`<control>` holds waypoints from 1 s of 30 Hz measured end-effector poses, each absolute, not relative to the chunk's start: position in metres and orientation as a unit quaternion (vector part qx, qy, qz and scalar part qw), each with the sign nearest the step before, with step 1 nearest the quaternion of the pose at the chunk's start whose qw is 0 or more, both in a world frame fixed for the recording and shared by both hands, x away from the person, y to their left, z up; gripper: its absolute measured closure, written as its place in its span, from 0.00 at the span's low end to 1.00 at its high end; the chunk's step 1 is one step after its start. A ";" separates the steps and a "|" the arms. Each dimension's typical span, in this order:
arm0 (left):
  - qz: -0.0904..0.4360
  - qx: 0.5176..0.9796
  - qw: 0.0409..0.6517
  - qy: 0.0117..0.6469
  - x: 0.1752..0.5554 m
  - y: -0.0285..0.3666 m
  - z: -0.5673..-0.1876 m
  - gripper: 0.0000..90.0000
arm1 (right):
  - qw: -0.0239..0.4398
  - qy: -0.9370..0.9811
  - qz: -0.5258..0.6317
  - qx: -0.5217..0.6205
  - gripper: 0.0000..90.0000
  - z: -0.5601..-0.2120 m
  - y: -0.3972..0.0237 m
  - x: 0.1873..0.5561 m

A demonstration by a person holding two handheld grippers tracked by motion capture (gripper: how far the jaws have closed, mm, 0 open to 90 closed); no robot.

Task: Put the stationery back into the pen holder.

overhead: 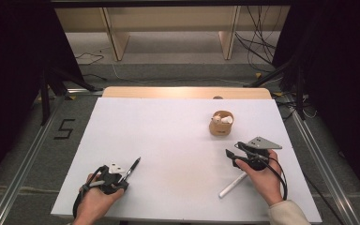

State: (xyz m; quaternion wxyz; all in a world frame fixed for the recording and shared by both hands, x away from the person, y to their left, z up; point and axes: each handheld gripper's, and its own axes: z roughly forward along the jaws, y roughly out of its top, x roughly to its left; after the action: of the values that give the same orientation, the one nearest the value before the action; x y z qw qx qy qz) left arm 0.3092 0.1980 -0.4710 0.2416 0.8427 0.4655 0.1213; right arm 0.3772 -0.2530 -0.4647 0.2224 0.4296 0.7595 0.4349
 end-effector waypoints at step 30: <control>0.159 0.832 0.244 0.473 0.356 0.191 -0.472 0.62 | 0.221 0.760 0.434 0.431 0.44 -0.466 -0.251 0.378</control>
State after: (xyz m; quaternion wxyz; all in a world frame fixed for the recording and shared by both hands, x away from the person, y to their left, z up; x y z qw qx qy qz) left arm 0.3561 0.1914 -0.4719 0.2436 0.8316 0.4732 0.1588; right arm 0.3777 -0.2513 -0.4657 0.2211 0.4306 0.7598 0.4340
